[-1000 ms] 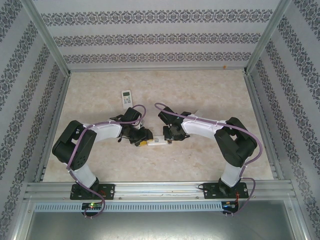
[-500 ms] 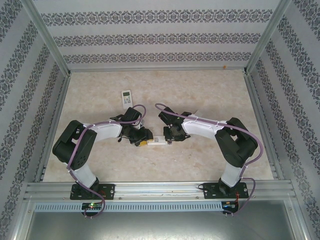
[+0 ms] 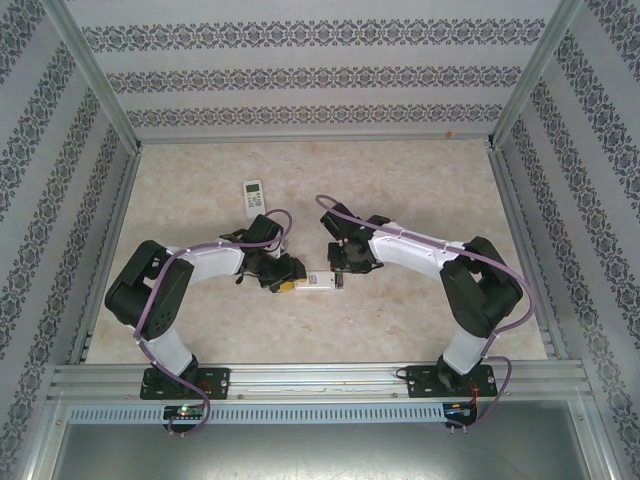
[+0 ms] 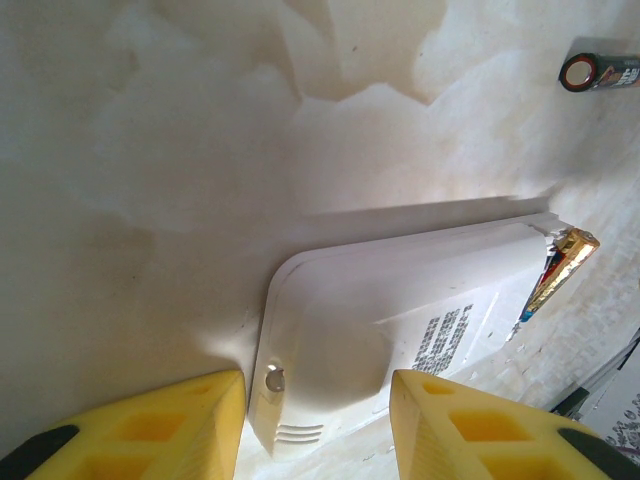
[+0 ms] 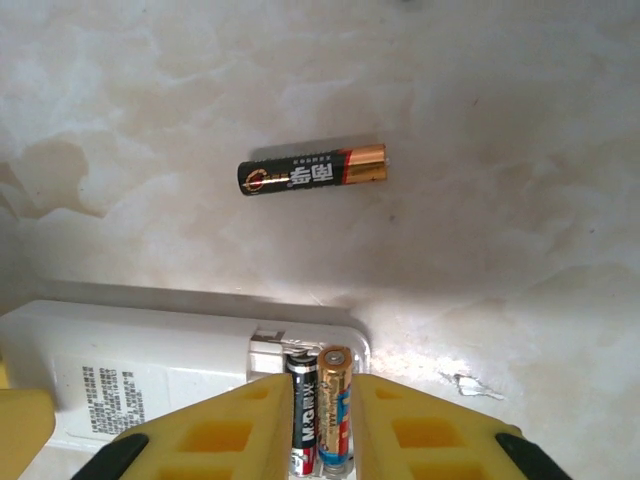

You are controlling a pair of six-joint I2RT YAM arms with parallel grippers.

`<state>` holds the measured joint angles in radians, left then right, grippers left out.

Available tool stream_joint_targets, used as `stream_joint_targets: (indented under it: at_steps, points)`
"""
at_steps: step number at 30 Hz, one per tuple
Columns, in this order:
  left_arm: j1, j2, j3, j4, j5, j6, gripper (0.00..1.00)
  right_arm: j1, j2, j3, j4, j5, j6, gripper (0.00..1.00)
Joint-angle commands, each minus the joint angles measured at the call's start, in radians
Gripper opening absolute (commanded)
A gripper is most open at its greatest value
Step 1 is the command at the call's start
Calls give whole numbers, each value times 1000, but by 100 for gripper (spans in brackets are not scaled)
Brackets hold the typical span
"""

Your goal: Load the batteries into the remote control

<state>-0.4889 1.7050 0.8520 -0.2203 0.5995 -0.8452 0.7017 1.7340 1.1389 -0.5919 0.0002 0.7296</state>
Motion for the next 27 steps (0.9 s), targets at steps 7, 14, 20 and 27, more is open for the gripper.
stream_joint_targets:
  at_steps: [7,14,20,27]
  points:
    - [7,44,13,10,-7,17,44,-10,25,17,-10,-23,8,20]
    - [6,49,15,13,-6,15,44,-10,37,-9,1,-38,7,19]
    - [6,51,18,11,-5,15,44,-6,57,-13,5,-51,8,19]
    - [6,51,14,9,-6,15,44,-3,58,-29,3,-50,10,16]
